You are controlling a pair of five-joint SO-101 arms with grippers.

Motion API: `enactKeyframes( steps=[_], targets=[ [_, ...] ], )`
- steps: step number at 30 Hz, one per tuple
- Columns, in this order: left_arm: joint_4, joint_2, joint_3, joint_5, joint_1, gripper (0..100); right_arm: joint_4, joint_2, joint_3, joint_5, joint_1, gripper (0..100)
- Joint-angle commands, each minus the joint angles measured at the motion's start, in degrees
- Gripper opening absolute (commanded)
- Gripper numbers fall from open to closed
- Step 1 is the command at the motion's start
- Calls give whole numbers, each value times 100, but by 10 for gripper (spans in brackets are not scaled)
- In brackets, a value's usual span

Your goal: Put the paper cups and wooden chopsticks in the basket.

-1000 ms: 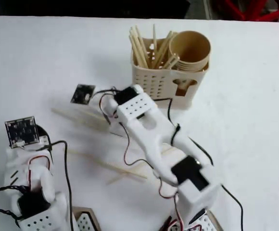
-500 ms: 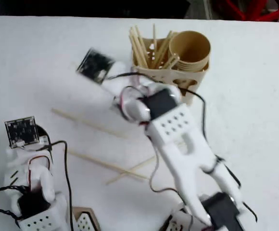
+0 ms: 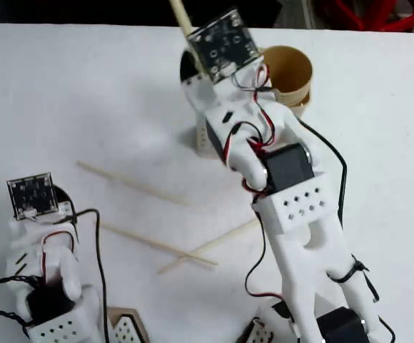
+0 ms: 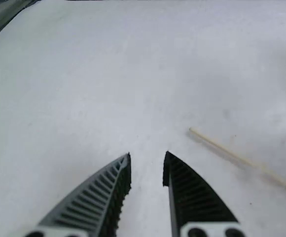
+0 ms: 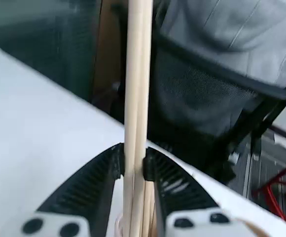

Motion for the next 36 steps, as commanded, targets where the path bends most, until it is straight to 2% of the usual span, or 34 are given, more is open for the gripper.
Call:
enactKeyframes(
  steps=[1, 6, 12, 20, 23, 27, 30, 36],
  targets=[
    [-158, -66, -26, -62, -40, 124, -1086, -215, 97, -185, 101, 19],
    [-158, -66, -26, -62, -40, 124, -2457, -207, 941, -167, 119, 19],
    [-158, -66, -18, -62, -40, 124, -4198, 374, 2013, -167, 549, 21],
    [-360, -66, 105, -62, -31, 124, -4259, 1103, 2031, -176, 875, 23],
    [-360, -66, 105, -62, -31, 124, -3829, 1112, 2013, -176, 840, 29],
    [-360, -66, 105, -62, -31, 124, -3046, 1007, 1829, -176, 831, 121],
    [-360, -66, 114, -62, -31, 124, -2053, 787, 1486, -176, 831, 183],
    [-360, -66, 88, -62, -31, 124, 119, -119, 1055, -176, 664, 187]
  ],
)
